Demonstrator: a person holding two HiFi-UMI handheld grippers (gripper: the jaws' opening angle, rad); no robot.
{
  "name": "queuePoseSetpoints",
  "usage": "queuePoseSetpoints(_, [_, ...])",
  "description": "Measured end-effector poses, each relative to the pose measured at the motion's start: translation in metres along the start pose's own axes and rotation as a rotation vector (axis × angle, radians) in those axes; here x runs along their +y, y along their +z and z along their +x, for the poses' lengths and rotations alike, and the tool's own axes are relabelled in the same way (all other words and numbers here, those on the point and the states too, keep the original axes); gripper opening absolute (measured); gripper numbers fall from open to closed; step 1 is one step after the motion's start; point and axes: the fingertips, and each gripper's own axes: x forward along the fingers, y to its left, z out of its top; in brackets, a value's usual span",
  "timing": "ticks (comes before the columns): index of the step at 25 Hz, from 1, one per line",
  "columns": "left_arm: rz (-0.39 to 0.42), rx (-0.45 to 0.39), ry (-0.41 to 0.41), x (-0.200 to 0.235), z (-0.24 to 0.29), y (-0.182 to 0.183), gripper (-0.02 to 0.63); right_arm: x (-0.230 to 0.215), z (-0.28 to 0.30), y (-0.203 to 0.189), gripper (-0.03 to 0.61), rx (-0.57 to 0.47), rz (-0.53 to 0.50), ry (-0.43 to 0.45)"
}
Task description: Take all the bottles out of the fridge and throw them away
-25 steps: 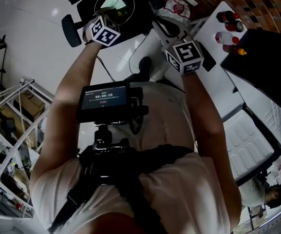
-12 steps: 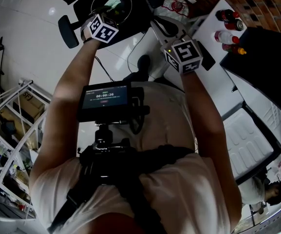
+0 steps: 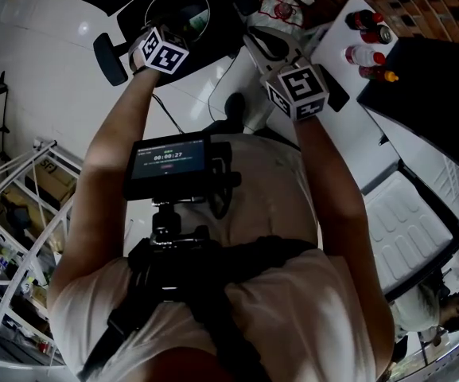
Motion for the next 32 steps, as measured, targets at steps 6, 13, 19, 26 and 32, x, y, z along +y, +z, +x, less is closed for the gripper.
queuePoseSetpoints(6, [0.013, -0.176, -0.022, -0.023, -0.034, 0.067, 0.069, -0.008, -0.017, 0.004, 0.058, -0.035, -0.005, -0.033])
queuePoseSetpoints(13, [0.039, -0.398, -0.079, -0.054, -0.09, 0.152, 0.006, -0.015, -0.046, 0.014, 0.058, -0.088, -0.013, -0.093])
queuePoseSetpoints(19, [0.061, -0.575, -0.184, -0.094, -0.135, 0.215, 0.008, -0.024, -0.089, 0.018, 0.058, -0.132, -0.016, -0.182])
queuePoseSetpoints(26, [0.064, -0.69, -0.363, -0.155, -0.165, 0.256, 0.008, -0.038, -0.151, 0.013, 0.058, -0.156, 0.003, -0.317])
queuePoseSetpoints(32, [0.139, -0.744, -0.493, -0.216, -0.181, 0.287, 0.009, -0.05, -0.215, 0.003, 0.058, -0.179, 0.022, -0.465])
